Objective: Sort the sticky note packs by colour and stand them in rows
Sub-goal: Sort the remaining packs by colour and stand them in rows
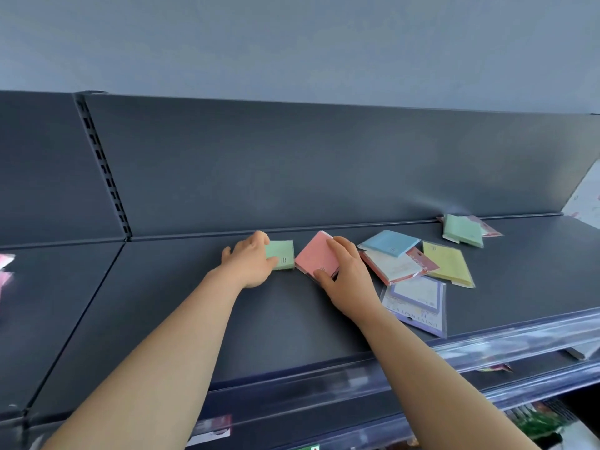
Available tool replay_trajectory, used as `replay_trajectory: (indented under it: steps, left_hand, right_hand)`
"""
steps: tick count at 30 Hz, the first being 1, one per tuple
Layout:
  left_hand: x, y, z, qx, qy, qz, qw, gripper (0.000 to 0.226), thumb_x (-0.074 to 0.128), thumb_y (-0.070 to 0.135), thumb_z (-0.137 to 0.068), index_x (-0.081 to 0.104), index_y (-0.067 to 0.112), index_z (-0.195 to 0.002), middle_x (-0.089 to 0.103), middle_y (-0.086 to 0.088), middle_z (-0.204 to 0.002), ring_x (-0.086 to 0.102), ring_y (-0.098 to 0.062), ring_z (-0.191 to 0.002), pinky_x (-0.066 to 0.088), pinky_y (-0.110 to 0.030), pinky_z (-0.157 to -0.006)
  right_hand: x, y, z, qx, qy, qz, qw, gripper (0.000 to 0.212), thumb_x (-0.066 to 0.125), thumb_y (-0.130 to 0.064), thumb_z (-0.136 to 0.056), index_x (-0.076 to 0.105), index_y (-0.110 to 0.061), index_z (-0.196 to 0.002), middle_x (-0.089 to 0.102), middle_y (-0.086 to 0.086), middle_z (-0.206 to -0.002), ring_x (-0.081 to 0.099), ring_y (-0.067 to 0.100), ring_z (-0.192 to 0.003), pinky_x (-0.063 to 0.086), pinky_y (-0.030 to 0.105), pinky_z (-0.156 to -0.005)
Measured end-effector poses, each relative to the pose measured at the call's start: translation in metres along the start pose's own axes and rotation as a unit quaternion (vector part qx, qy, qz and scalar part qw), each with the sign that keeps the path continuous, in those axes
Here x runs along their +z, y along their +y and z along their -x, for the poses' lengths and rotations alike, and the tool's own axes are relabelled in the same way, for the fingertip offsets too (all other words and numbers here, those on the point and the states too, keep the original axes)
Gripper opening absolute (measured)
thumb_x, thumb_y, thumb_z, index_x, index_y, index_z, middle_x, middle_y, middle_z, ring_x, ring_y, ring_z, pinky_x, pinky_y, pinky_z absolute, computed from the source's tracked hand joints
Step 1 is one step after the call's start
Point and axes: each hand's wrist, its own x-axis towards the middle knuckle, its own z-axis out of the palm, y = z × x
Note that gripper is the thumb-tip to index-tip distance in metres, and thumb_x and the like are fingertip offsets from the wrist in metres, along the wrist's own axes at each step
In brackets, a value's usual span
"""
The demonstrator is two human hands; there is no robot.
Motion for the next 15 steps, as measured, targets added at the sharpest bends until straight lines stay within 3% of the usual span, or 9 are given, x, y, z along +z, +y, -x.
replay_trajectory:
  steps: [3,5,8,11,15]
  left_hand:
    - [-0.010,-0.004,0.008,-0.024,0.013,-0.007,1.000,0.066,0.061,0.051,-0.087,0.035,0.019,-0.139,0.038,-0.002,-0.143,0.035,-0.027,-0.130,0.033,-0.038,-0.101]
    - [-0.016,-0.007,0.018,-0.058,0.006,0.017,0.998,0.073,0.070,0.054,-0.079,0.043,0.016,-0.134,0.038,-0.006,-0.137,0.042,-0.028,-0.123,0.039,-0.036,-0.099]
    - [-0.022,-0.012,0.037,-0.082,0.019,0.121,0.989,0.063,0.081,0.043,-0.072,0.051,0.015,-0.119,0.036,-0.003,-0.122,0.053,-0.022,-0.097,0.044,-0.030,-0.077]
    - [-0.027,-0.017,0.056,-0.077,0.088,0.178,0.977,0.056,0.083,0.030,-0.072,0.049,0.017,-0.114,0.040,-0.002,-0.116,0.049,-0.018,-0.088,0.035,-0.023,-0.060]
    - [-0.037,-0.036,0.082,-0.077,0.178,0.278,0.941,0.039,0.077,0.022,-0.078,0.051,0.017,-0.107,0.055,0.003,-0.106,0.053,-0.017,-0.090,0.038,-0.023,-0.058]
  right_hand:
    - [0.000,-0.001,0.001,0.001,0.000,-0.018,1.000,0.067,0.062,-0.016,-0.090,0.030,-0.021,-0.149,0.016,-0.003,-0.157,0.034,0.018,-0.135,0.024,0.014,-0.099]
    - [0.000,-0.004,0.002,0.015,0.002,-0.033,0.999,0.071,0.062,-0.012,-0.089,0.027,-0.024,-0.149,0.006,0.000,-0.158,0.037,0.021,-0.132,0.026,0.014,-0.094]
    - [0.000,-0.011,-0.001,0.030,-0.002,-0.049,0.998,0.071,0.060,-0.008,-0.088,0.027,-0.021,-0.149,0.024,0.004,-0.150,0.044,0.022,-0.122,0.030,0.018,-0.091]
    - [0.002,-0.025,-0.003,0.032,0.002,-0.069,0.997,0.063,0.057,-0.007,-0.089,0.035,-0.021,-0.146,0.041,0.004,-0.135,0.046,0.014,-0.102,0.032,0.019,-0.086]
    - [0.012,-0.053,-0.003,0.029,0.018,-0.113,0.993,0.060,0.054,-0.005,-0.089,0.040,-0.026,-0.143,0.044,0.002,-0.119,0.048,0.010,-0.082,0.034,0.020,-0.081]
